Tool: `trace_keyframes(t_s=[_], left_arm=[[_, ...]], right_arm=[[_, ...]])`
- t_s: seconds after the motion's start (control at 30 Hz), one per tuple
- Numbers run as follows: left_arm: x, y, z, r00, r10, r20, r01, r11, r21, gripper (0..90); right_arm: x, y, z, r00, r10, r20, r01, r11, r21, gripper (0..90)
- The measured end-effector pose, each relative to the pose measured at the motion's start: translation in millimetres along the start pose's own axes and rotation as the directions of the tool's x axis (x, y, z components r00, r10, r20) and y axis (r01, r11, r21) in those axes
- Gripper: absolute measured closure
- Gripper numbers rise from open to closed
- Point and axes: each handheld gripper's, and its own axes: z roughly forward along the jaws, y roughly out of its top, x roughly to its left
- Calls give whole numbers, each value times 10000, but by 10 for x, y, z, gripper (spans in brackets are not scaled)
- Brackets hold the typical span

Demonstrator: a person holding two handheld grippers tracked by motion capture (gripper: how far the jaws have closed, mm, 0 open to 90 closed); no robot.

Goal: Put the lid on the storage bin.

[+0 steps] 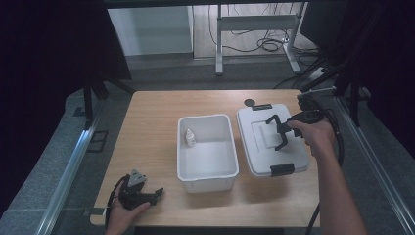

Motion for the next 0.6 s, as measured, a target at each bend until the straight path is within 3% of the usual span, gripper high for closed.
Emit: trace_keyframes(t_s=[0.33, 0.6], left_arm=[[3, 2, 0, 10000, 33, 25, -33, 10000, 24, 127], [4, 3, 1, 10000, 61, 48, -61, 10000, 28, 127]], right_arm=[[68, -4, -42, 10000, 11, -69, -12, 9999, -104, 851], [229, 26, -130, 9997, -4, -259, -3, 9996, -270, 851]])
